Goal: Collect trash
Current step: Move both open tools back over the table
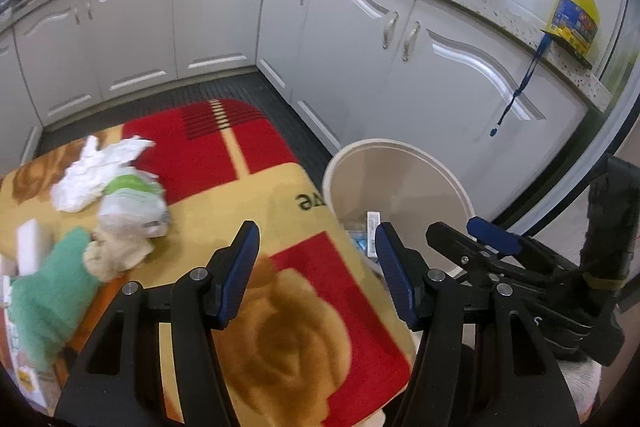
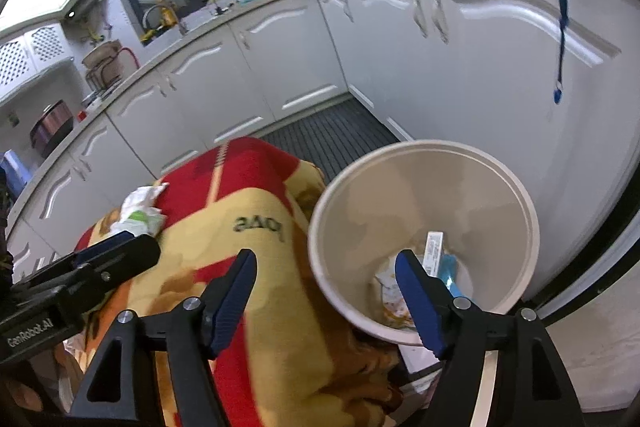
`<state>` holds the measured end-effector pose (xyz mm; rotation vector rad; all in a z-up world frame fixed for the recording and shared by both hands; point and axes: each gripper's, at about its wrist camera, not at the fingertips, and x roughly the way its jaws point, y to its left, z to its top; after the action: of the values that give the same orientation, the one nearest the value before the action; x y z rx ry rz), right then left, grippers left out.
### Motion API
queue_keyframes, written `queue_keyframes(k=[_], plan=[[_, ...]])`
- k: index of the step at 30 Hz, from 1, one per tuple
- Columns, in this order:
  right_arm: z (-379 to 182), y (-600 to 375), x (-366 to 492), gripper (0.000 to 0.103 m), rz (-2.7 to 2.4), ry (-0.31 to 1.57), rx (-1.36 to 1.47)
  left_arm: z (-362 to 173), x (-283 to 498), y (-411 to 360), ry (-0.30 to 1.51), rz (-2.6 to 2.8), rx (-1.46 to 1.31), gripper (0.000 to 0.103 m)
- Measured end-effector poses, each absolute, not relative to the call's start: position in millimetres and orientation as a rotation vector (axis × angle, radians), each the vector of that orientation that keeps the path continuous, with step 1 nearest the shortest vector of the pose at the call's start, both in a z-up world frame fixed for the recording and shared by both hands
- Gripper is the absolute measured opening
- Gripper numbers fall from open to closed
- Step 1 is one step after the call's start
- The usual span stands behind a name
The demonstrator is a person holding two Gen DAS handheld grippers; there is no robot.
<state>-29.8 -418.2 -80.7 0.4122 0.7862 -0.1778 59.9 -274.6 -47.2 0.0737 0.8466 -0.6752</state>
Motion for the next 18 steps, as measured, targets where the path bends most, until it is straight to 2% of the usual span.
queue_keyframes(k=[18], plan=[[-50,-358,-27,0.074,-0.095,0.742,0.331,-30,50,-209,0.792,-0.588,0.032,0.059]])
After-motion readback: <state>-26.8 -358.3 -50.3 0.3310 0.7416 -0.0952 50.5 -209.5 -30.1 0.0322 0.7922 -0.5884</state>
